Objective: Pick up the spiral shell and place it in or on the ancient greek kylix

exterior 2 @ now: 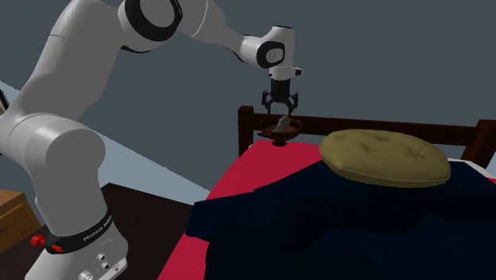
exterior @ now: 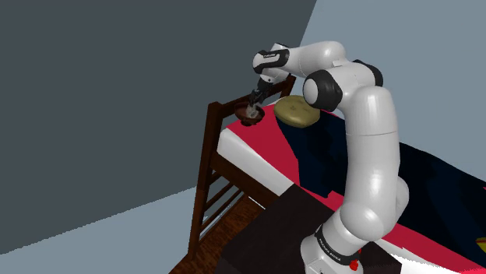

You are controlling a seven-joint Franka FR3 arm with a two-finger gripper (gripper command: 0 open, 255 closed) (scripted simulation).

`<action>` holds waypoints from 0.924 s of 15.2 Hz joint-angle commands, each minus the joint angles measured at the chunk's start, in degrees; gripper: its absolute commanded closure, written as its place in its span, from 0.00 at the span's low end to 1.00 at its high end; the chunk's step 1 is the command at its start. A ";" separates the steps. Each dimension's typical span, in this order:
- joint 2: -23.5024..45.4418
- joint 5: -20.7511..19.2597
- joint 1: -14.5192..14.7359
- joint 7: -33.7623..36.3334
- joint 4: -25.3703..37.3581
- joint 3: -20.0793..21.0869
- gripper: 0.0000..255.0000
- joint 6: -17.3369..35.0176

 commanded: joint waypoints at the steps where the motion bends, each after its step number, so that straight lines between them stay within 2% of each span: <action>1: 0.00 0.00 0.00 0.00 0.00 0.00 0.00 0.00; 6: -3.26 -1.54 0.22 0.91 2.08 -1.04 0.00 -5.12; 14: -3.26 -1.54 0.22 0.91 2.08 -1.04 0.00 -5.12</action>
